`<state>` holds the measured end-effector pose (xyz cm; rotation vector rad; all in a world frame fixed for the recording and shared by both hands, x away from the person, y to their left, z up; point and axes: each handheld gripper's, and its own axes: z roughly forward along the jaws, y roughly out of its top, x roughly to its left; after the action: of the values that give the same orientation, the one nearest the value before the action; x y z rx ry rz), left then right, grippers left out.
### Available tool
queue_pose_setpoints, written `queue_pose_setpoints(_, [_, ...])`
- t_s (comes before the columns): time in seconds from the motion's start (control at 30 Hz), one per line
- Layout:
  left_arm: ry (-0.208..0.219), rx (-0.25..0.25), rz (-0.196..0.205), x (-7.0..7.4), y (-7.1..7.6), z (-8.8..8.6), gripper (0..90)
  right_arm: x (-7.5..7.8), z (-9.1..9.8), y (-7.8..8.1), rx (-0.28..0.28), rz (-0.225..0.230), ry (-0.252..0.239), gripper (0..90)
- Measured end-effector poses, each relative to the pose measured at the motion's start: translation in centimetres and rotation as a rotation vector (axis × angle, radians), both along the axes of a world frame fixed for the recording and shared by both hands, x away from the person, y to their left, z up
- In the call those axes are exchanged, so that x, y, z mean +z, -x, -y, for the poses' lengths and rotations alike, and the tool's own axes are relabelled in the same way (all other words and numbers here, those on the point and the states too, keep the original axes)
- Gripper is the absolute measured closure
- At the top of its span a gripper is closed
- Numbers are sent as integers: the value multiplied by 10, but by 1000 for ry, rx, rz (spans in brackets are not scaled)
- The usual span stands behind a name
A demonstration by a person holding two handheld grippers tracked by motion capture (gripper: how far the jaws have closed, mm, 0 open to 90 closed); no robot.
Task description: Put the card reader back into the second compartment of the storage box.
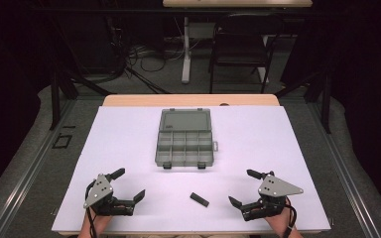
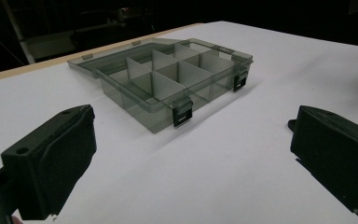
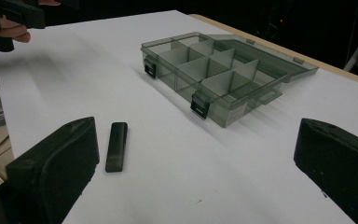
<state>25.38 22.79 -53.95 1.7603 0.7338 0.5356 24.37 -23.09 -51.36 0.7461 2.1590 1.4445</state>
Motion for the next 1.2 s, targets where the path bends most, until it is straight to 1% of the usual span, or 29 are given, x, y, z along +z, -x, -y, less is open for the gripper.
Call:
queue_pose_setpoints(0.13, [1, -6, 2, 1, 1, 0, 4, 0, -5, -2, 8, -17, -7, 0])
queue_pose_setpoints(0.3, [1, -4, 3, 1, 0, 0, 4, 0, -11, -3, 12, -26, 0, 0])
queue_pose_setpoints(0.47, [6, -4, 1, 1, -1, -1, 3, 0, -20, -8, 17, -36, -6, 0])
queue_pose_setpoints(0.63, [4, -6, -8, 1, -1, -1, 3, -2, -34, -11, 43, -41, 17, 0])
queue_pose_setpoints(0.8, [3, -11, -10, 1, -1, 0, 3, -4, -42, -13, 57, -52, 29, 0])
queue_pose_setpoints(0.83, [3, -12, -11, 1, -1, 0, 3, -5, -46, -14, 64, -62, 36, 0])
queue_pose_setpoints(0.97, [-1, -14, -12, 1, -2, 0, 3, -7, -51, -16, 73, -68, 47, 0])
queue_pose_setpoints(1.13, [1, -13, -12, 1, -2, 0, 3, -11, -63, -20, 94, -85, 62, 0])
queue_pose_setpoints(1.2, [5, -16, -13, 1, -2, 0, 3, -12, -65, -21, 97, -88, 66, 0])
